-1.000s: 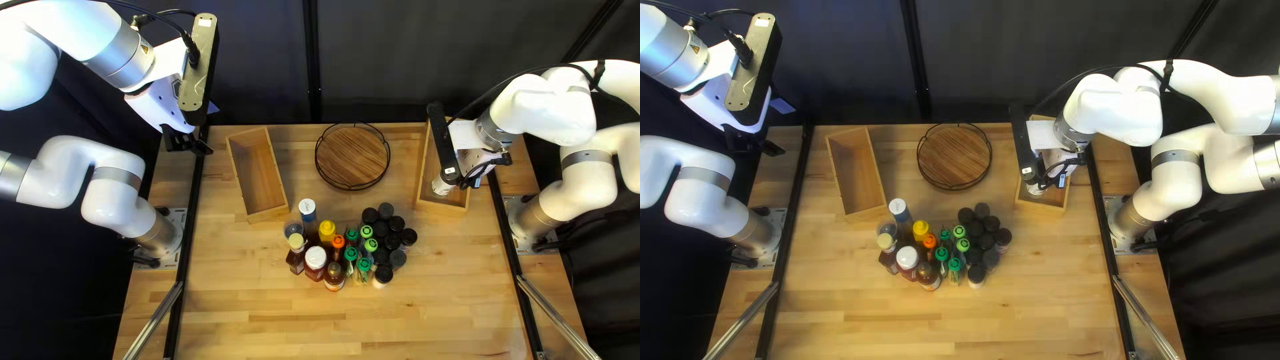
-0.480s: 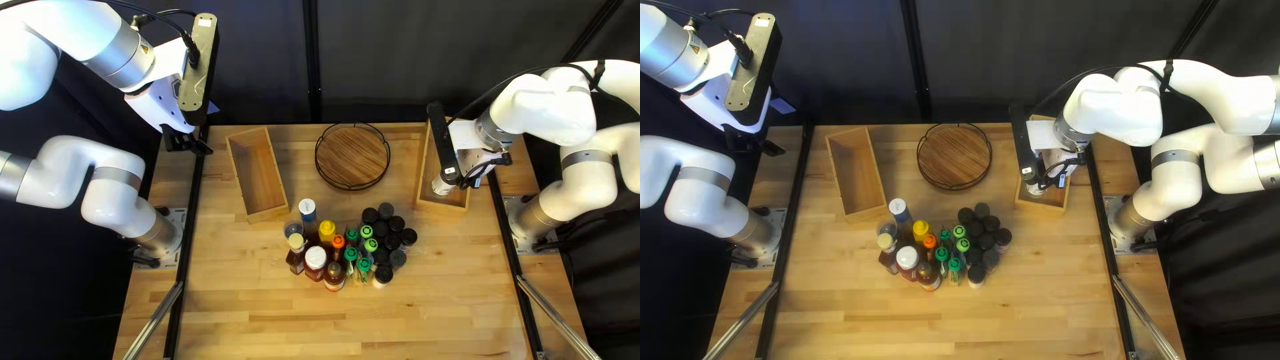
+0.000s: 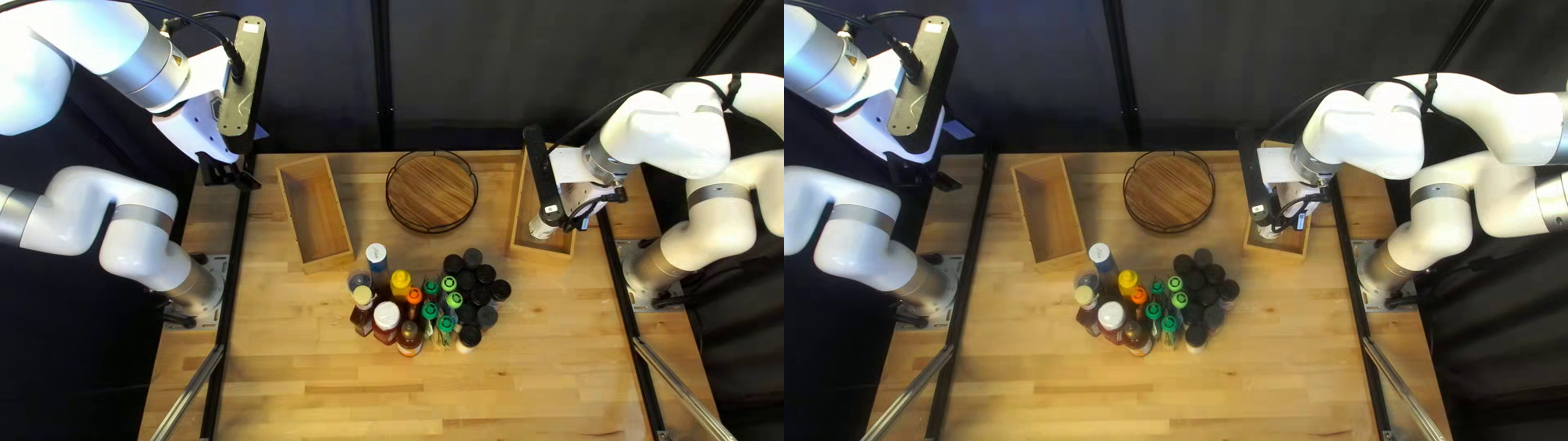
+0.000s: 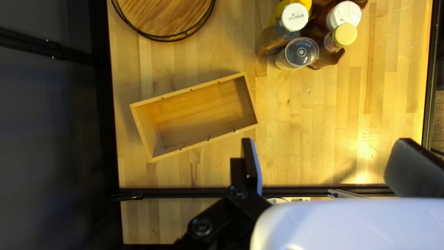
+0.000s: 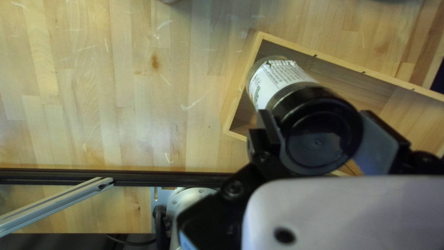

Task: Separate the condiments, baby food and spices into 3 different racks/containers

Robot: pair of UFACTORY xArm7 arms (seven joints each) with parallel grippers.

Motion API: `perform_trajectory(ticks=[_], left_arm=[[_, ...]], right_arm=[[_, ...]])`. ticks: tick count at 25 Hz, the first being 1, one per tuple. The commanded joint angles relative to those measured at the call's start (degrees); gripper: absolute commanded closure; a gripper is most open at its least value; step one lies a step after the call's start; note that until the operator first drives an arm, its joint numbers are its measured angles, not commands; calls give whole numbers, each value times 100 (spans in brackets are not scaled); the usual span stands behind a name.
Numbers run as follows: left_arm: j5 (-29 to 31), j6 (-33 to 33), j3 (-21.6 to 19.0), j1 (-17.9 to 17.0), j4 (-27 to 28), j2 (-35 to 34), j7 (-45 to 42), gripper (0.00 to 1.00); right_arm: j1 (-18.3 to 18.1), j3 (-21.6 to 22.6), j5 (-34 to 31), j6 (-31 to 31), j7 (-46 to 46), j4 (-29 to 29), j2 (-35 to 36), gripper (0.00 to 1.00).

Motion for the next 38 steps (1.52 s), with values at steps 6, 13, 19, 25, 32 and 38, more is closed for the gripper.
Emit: perform_trajectory(ticks=[6,13,19,25,32,38], left_arm=[[0,0,0,0,0,0,0,0],[0,0,0,0,0,0,0,0],[0,0,0,0,0,0,0,0],[0,0,0,0,0,0,0,0],[0,0,0,0,0,0,0,0],[0,0,0,0,0,0,0,0]], right_arm=[[0,0,0,0,0,0,0,100],[11,51,-70,42,-26,2,72,100],[-46,-6,-134,109,-85,100,60,100],[-46,-6,-134,109,-85,100,60,100],[-46,-6,-134,109,-85,100,60,100],[-46,-6,-134,109,-85,100,60,100]])
